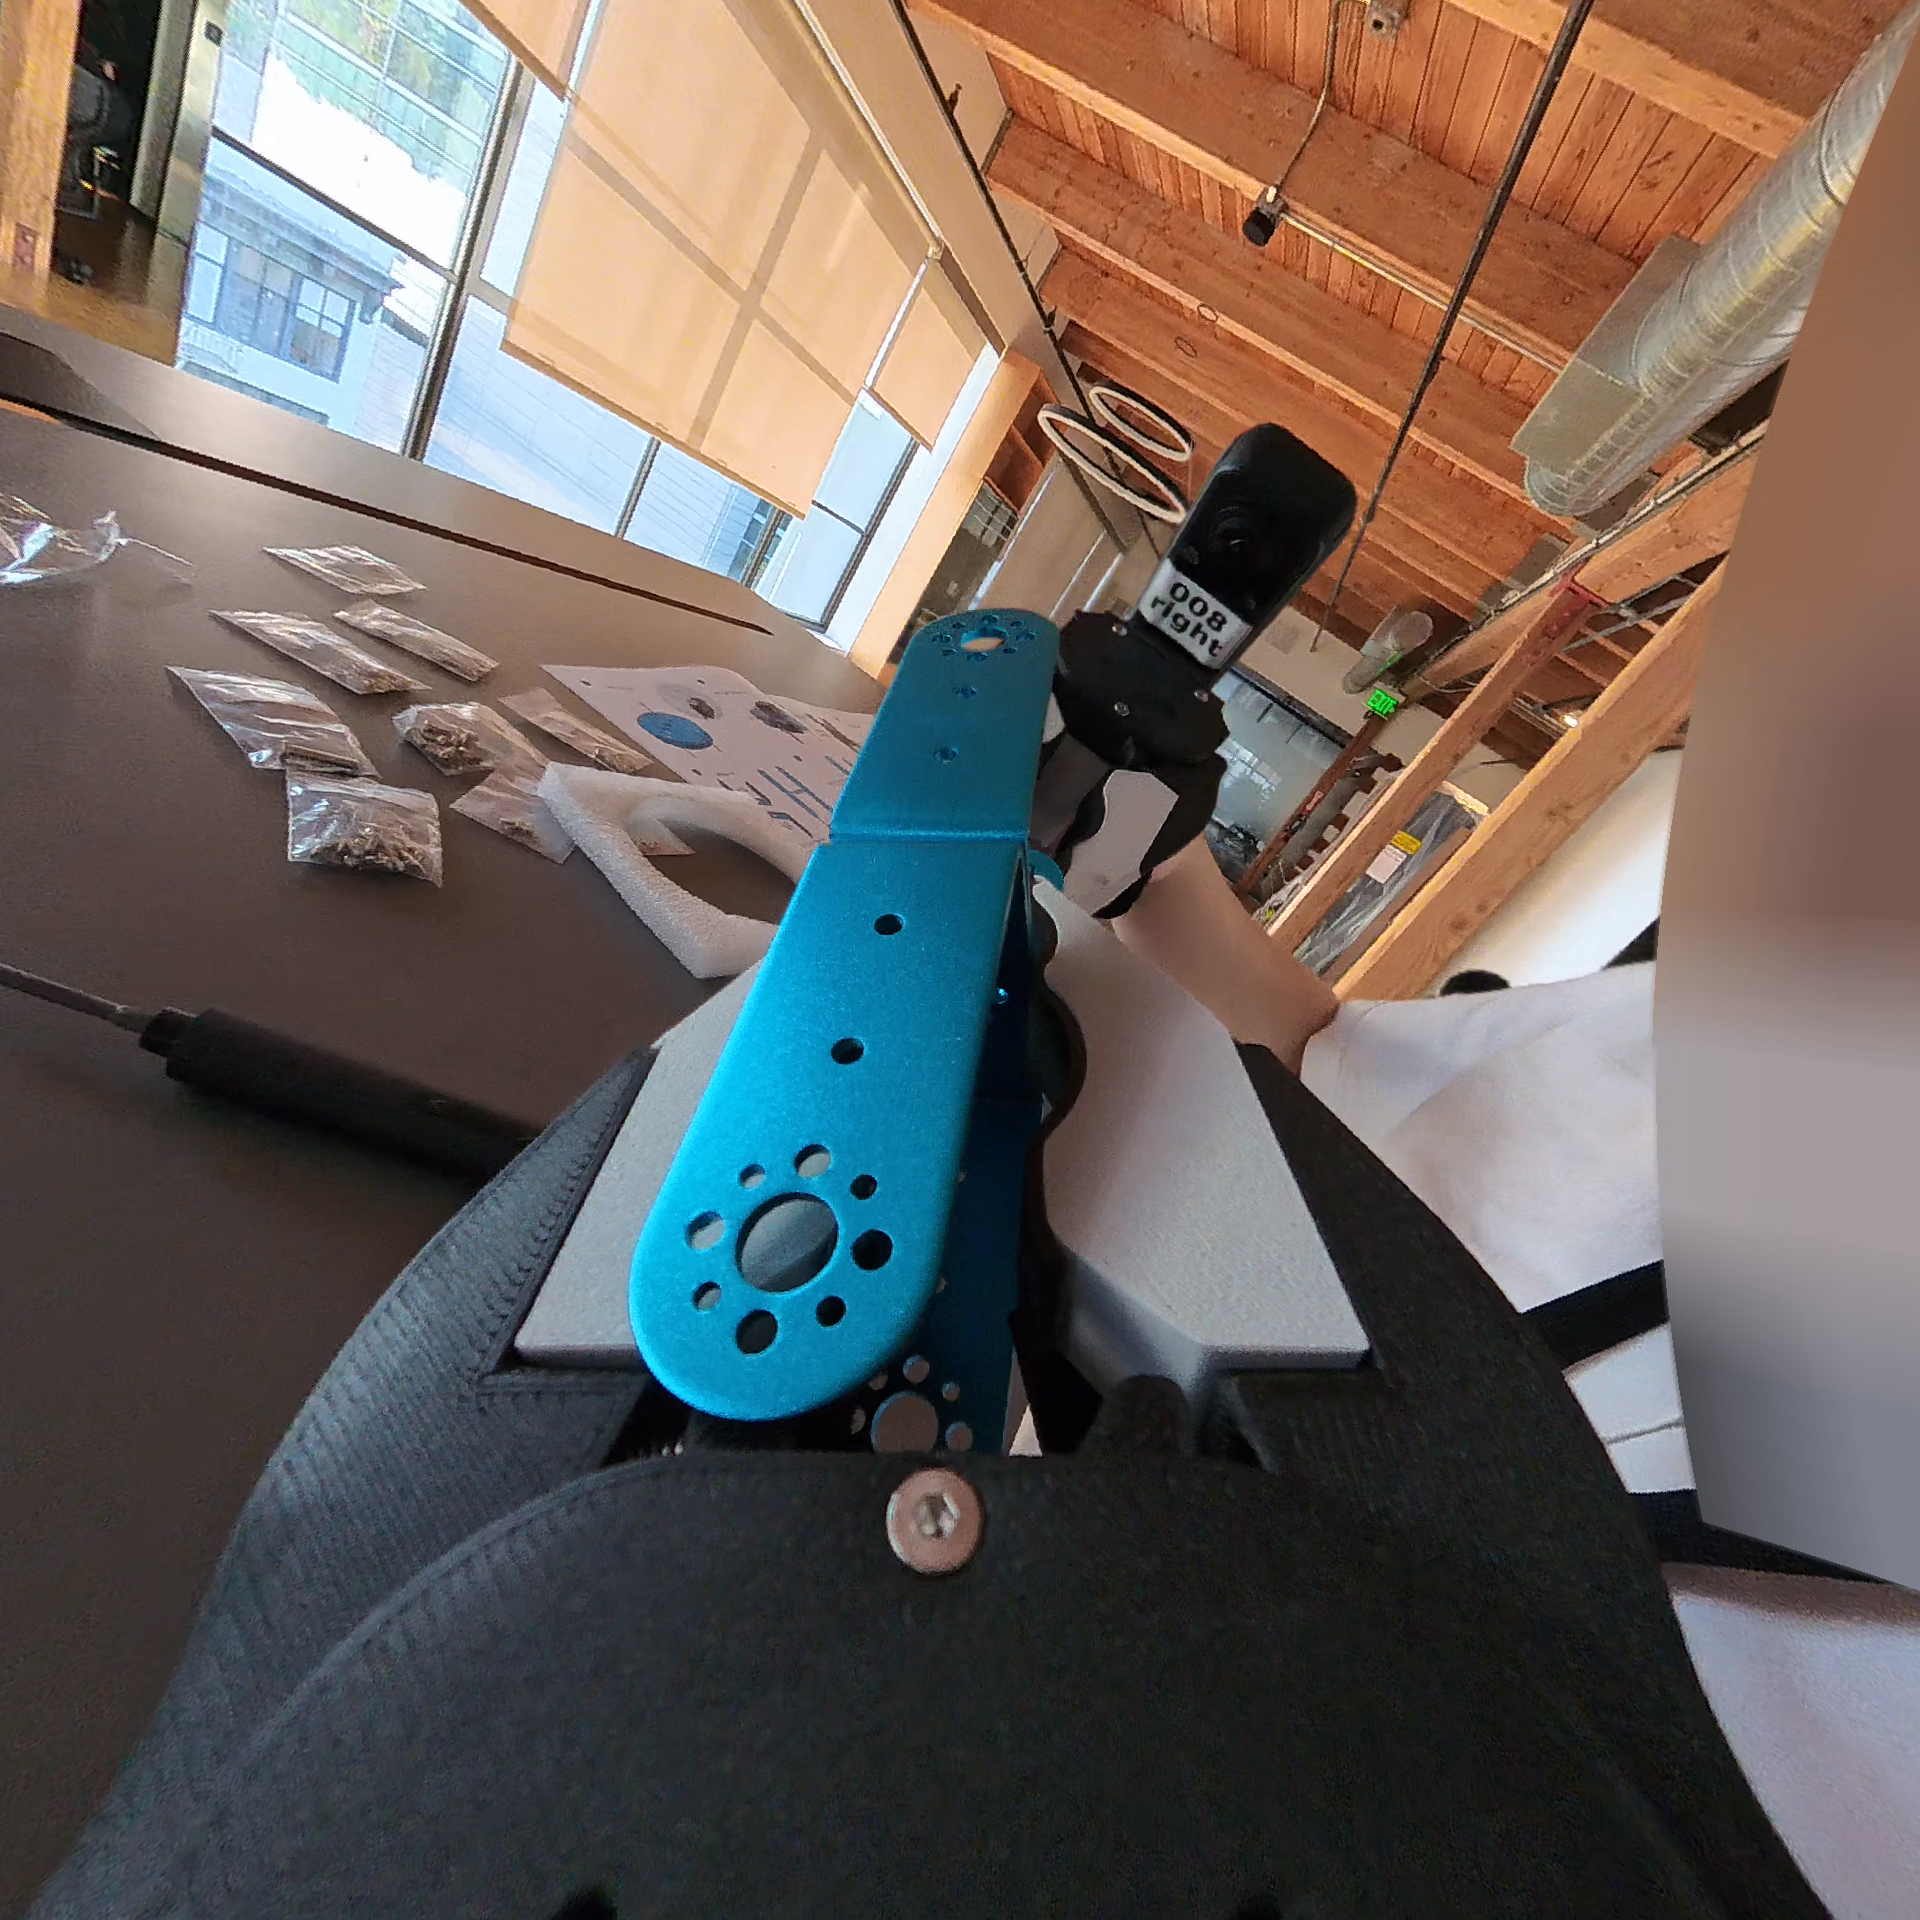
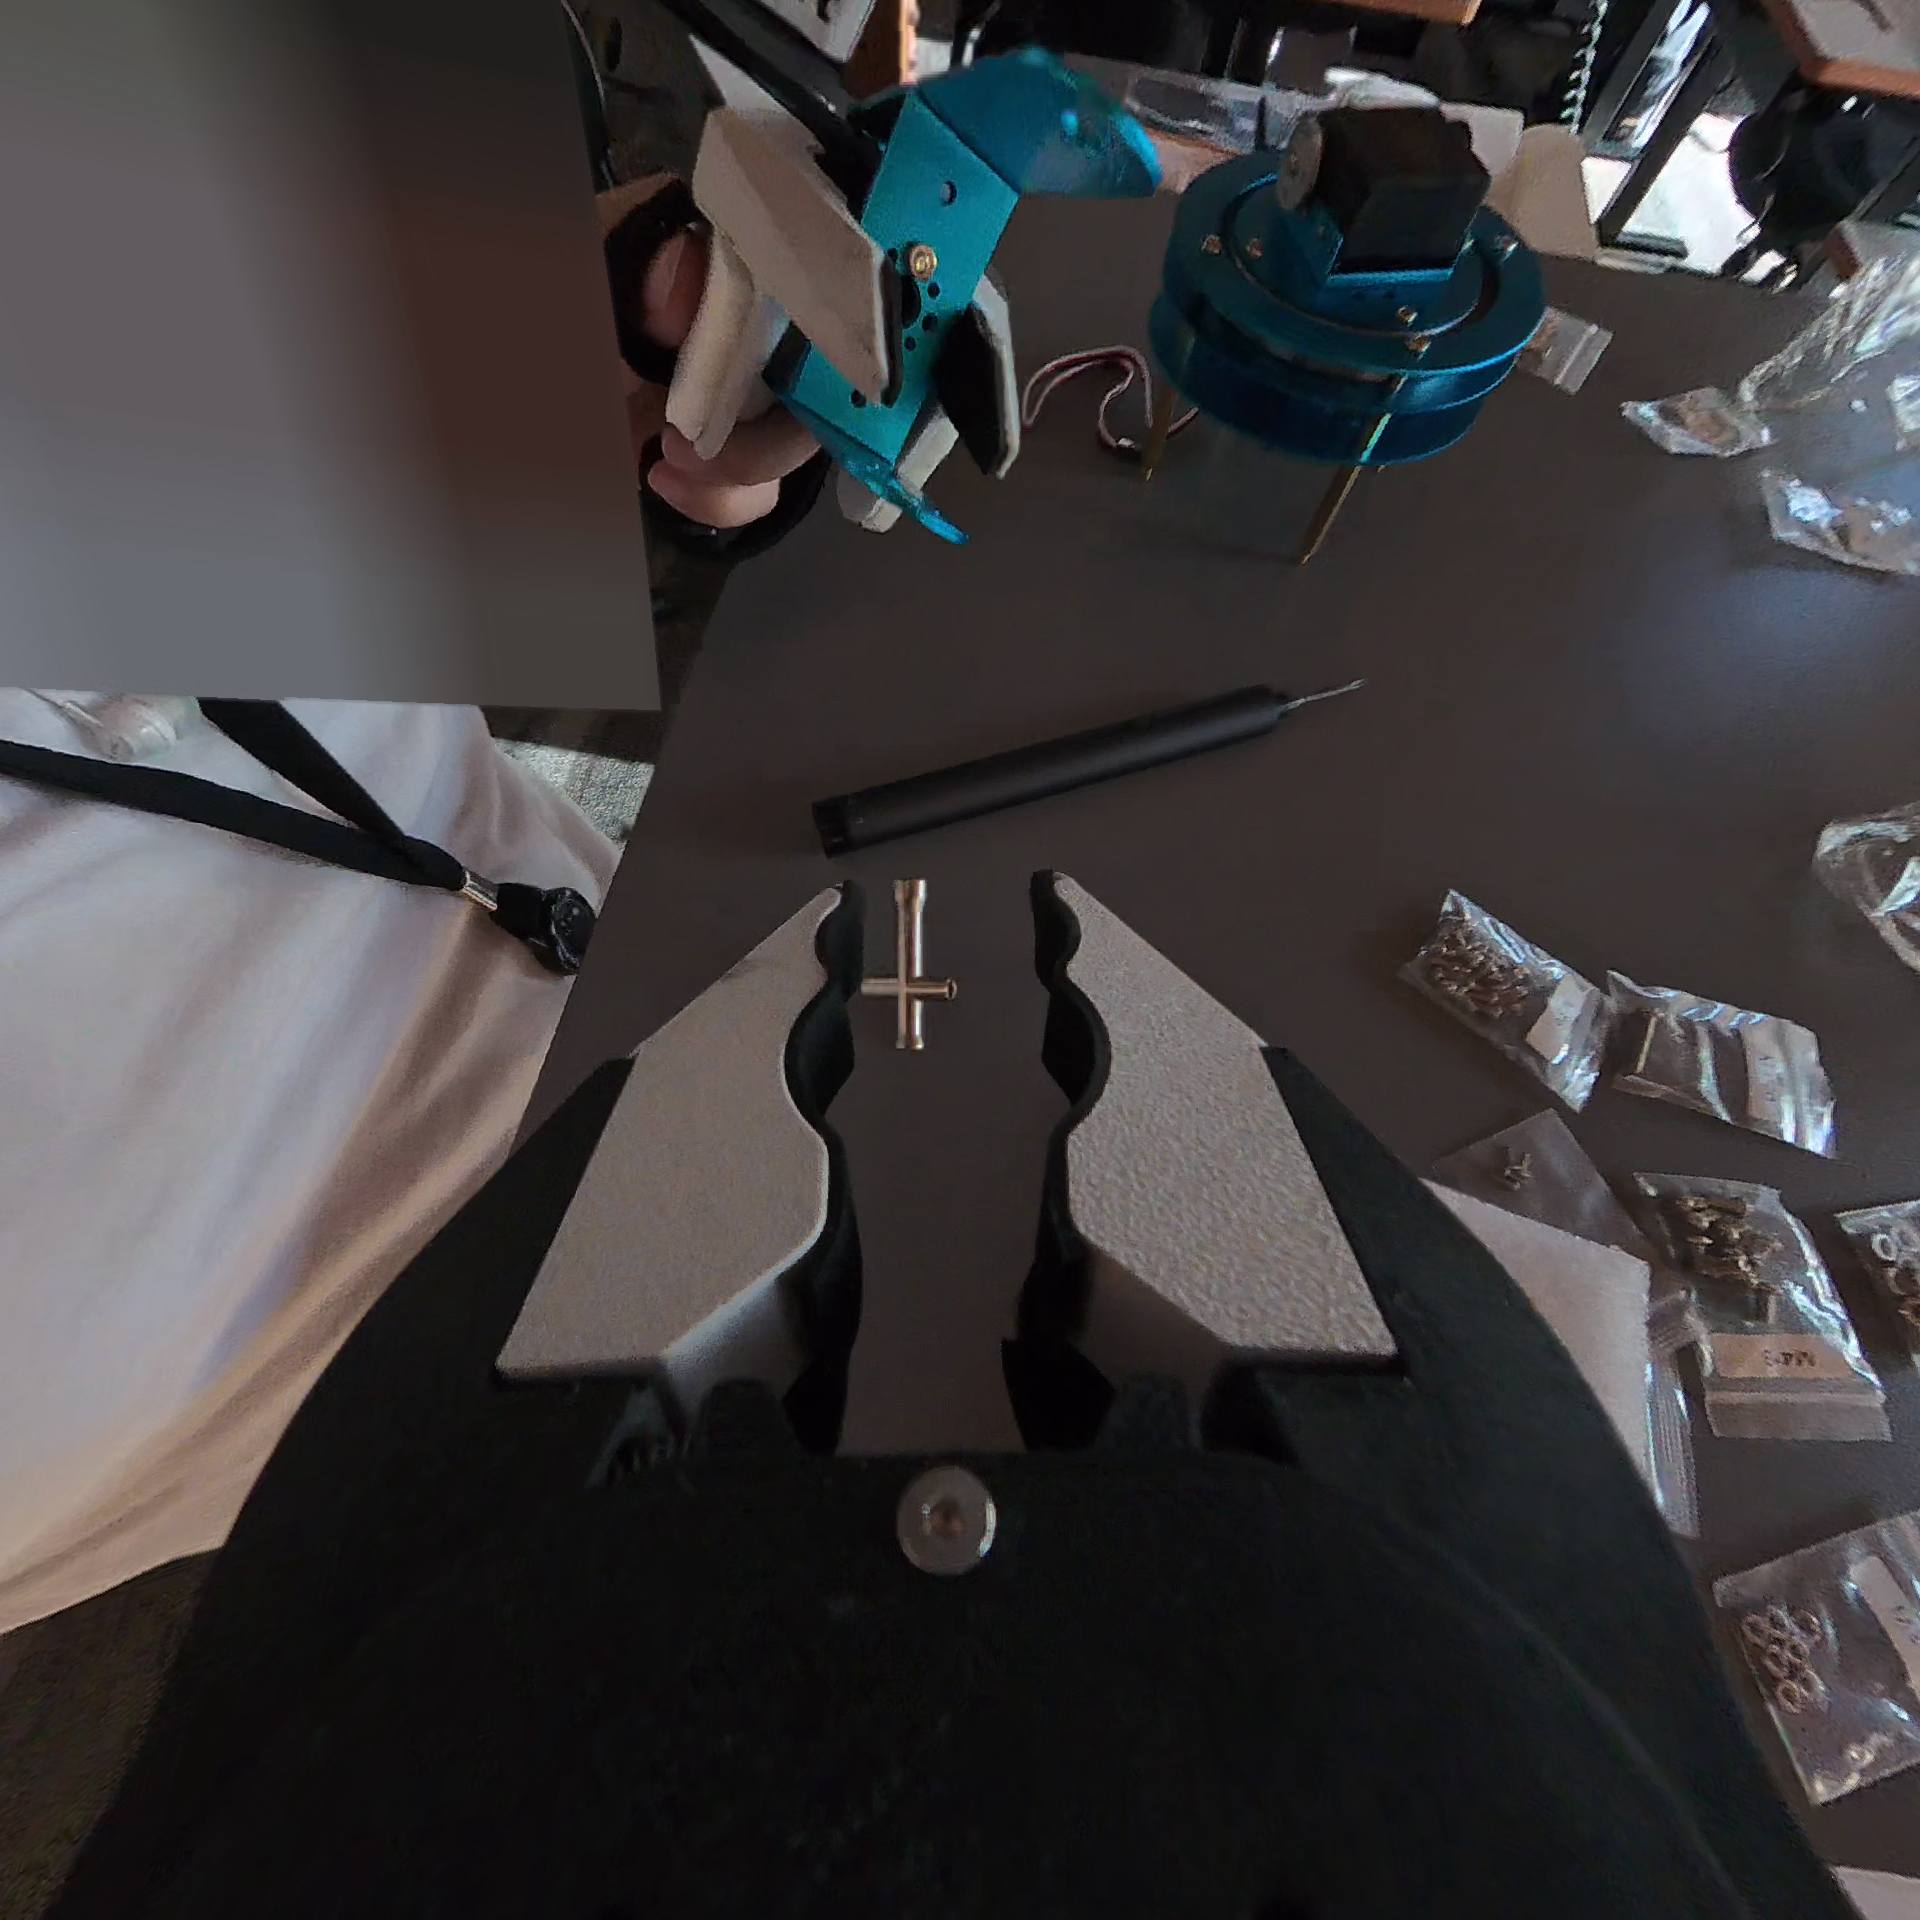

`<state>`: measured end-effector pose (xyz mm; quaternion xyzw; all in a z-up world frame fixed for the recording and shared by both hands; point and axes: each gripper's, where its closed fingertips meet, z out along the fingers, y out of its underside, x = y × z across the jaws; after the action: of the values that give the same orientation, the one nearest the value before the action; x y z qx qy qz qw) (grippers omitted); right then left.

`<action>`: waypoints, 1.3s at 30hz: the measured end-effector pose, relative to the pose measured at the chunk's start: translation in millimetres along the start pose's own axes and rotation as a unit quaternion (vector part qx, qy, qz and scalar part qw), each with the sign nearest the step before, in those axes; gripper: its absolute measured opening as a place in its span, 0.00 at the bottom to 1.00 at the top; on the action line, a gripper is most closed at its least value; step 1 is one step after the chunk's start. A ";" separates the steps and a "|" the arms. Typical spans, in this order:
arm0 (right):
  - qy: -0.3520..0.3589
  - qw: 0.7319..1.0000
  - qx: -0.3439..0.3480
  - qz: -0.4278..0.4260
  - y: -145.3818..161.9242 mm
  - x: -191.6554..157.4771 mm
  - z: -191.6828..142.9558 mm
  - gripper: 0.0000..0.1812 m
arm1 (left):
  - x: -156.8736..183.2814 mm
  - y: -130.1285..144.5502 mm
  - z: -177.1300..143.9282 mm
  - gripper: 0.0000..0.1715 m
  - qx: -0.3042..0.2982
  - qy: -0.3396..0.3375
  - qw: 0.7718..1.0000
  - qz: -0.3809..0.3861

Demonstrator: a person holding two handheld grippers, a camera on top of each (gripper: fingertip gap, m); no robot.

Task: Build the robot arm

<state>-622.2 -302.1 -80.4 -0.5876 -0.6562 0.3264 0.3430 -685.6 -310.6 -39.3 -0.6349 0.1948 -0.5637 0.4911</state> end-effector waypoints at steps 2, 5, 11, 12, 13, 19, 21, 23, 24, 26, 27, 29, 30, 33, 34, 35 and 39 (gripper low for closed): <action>0.003 1.000 0.008 0.005 -3.7 -2.1 3.4 0.18 | -3.0 0.7 -0.6 0.13 -0.011 0.002 1.000 0.001; 0.000 0.999 -0.030 0.036 12.7 -6.5 22.2 0.17 | -5.3 1.9 -1.7 0.13 -0.026 0.011 1.000 0.000; 0.096 0.994 0.042 0.026 -14.2 9.2 16.0 0.16 | -5.2 16.7 1.5 0.13 -0.089 0.037 0.995 0.007; 0.117 0.990 0.075 0.003 -30.0 12.0 2.5 0.17 | -4.4 20.9 3.1 0.13 -0.105 0.044 0.993 0.009; 0.138 0.984 0.111 -0.023 -47.2 13.2 -12.2 0.17 | -2.5 24.7 5.0 0.13 -0.120 0.053 0.991 0.009; 0.169 0.973 0.086 -0.132 -79.4 3.4 -17.7 0.15 | 6.9 38.4 24.9 0.13 -0.180 0.102 0.978 -0.029; 0.169 0.972 0.058 -0.151 -74.1 4.6 -5.6 0.13 | 11.8 43.3 31.8 0.13 -0.201 0.121 0.971 -0.042; 0.165 0.973 0.035 -0.161 -66.2 6.2 1.6 0.11 | 17.9 45.4 37.5 0.13 -0.211 0.141 0.965 -0.061; 0.148 0.974 0.029 -0.168 -63.2 1.3 3.9 0.02 | 19.2 44.5 40.0 0.13 -0.210 0.145 0.964 -0.071; 0.165 0.970 0.033 -0.174 -62.9 5.0 0.2 0.01 | 20.0 41.9 43.4 0.13 -0.207 0.147 0.964 -0.085; 0.166 0.970 0.031 -0.177 -61.4 4.9 -0.8 0.01 | 19.9 42.9 44.6 0.13 -0.212 0.143 0.963 -0.082; 0.178 0.964 0.023 -0.196 -57.9 6.7 -1.0 0.02 | 19.8 44.4 46.8 0.13 -0.216 0.131 0.965 -0.066; 0.184 0.960 0.017 -0.208 -55.6 8.0 0.2 0.02 | 21.5 45.1 47.4 0.13 -0.220 0.129 0.965 -0.061; 0.193 0.955 0.036 -0.221 -59.4 7.8 -4.2 0.01 | 26.7 40.1 48.5 0.13 -0.211 0.136 0.966 -0.056; 0.193 0.956 0.050 -0.218 -61.7 7.5 -7.7 0.01 | 31.2 35.0 47.8 0.16 -0.199 0.147 0.967 -0.057; 0.200 0.953 0.059 -0.218 -62.6 9.1 -12.6 0.01 | 33.1 30.1 46.4 0.20 -0.188 0.149 0.969 -0.055; 0.229 0.944 0.083 -0.221 -68.8 12.7 -33.5 0.01 | 33.8 14.0 36.2 0.16 -0.133 0.147 0.980 -0.035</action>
<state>-632.9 -295.2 -3.9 -0.4557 -0.6439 0.1524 0.5954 -638.6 -329.2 -29.1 -0.6109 0.3156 -0.6371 0.3482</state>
